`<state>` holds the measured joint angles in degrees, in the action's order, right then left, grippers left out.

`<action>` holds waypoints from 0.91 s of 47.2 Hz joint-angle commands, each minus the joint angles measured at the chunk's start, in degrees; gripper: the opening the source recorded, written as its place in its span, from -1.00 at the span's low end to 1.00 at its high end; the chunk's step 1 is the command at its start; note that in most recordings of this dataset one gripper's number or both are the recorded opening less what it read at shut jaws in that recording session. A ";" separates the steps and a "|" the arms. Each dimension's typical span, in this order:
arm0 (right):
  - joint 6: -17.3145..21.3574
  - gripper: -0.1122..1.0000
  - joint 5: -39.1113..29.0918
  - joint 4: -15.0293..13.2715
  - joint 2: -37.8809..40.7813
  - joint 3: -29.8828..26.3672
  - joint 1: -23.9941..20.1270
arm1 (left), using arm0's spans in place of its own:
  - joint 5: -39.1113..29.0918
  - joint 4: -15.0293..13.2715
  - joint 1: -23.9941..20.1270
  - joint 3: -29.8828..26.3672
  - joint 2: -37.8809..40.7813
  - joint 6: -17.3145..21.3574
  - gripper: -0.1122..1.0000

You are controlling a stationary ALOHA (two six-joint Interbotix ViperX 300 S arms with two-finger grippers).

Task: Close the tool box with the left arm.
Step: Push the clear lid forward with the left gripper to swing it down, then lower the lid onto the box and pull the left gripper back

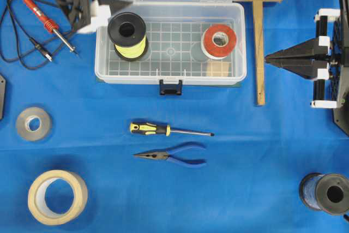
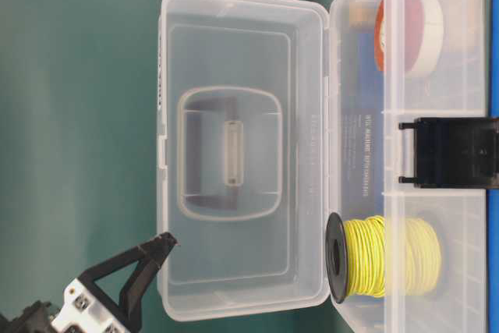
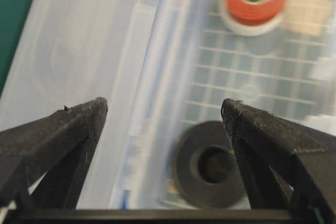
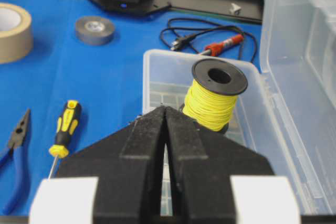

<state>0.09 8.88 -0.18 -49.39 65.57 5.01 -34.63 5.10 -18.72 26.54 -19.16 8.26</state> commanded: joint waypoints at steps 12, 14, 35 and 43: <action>-0.09 -0.79 0.18 -0.09 0.18 -0.62 0.18 | 0.09 -0.44 7.47 2.72 -4.22 -3.87 0.83; -0.09 -0.79 0.18 -0.09 0.18 -0.62 0.26 | 0.18 -0.35 8.35 3.16 -4.66 -4.31 0.83; -0.09 -0.79 0.18 -0.09 0.35 -0.62 0.18 | 3.16 -0.44 16.87 7.73 -10.81 -9.14 0.83; 0.09 -0.79 0.18 -0.09 0.35 -0.62 0.26 | 5.89 -0.44 16.87 9.93 -14.50 -9.23 0.82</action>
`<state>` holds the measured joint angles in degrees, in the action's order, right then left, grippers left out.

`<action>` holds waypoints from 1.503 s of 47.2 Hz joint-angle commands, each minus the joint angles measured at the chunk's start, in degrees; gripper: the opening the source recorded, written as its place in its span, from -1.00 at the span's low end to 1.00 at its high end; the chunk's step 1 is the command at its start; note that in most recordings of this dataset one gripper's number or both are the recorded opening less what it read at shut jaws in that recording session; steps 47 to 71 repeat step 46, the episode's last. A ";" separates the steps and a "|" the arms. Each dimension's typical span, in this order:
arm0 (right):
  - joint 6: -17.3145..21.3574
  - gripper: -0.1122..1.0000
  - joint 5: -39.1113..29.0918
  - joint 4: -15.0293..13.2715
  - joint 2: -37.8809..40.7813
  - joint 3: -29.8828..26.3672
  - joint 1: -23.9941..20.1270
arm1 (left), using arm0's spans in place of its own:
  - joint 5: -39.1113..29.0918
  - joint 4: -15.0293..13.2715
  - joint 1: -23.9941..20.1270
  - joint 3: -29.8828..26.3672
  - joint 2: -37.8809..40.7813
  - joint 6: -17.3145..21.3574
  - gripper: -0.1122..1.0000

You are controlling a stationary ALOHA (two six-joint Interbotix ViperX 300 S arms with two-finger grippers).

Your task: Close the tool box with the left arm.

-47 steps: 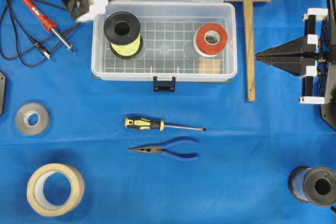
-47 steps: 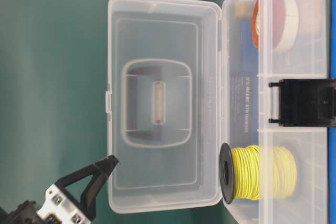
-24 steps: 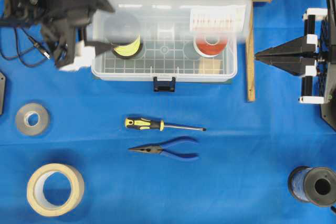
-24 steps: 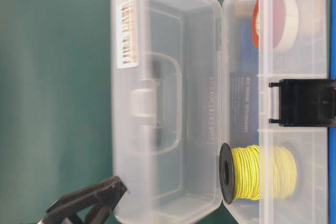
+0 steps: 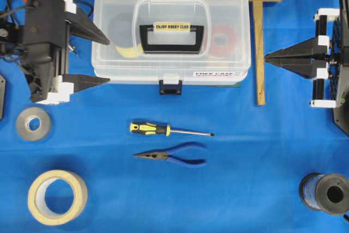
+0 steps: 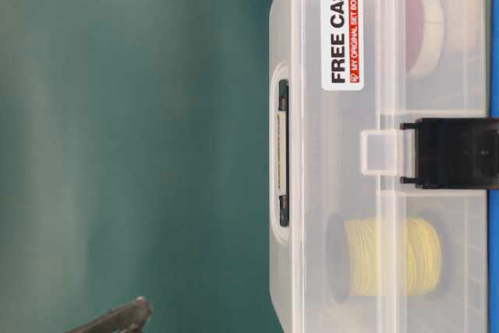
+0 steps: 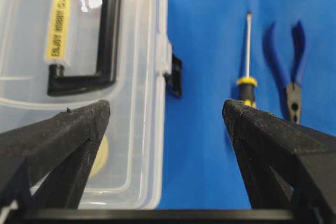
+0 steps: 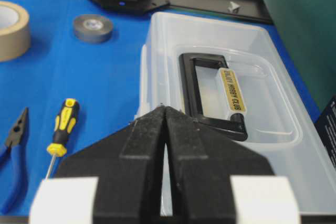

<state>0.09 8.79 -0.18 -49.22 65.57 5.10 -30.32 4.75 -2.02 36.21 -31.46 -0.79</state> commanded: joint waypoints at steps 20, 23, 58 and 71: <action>0.09 -0.79 0.26 -0.09 -0.09 -0.70 0.09 | 18.37 -0.97 3.43 17.49 -21.45 -3.25 0.82; 0.09 -0.79 0.26 -0.09 -0.09 -0.62 0.09 | 20.13 -0.97 3.60 20.48 -23.64 -3.43 0.82; 0.09 -0.79 0.26 -0.09 0.09 -0.62 0.09 | 30.23 -0.97 3.69 39.02 -37.27 -2.55 0.82; 0.09 -0.79 0.26 -0.09 0.09 -0.62 0.09 | 30.23 -0.97 3.69 39.02 -37.27 -2.55 0.82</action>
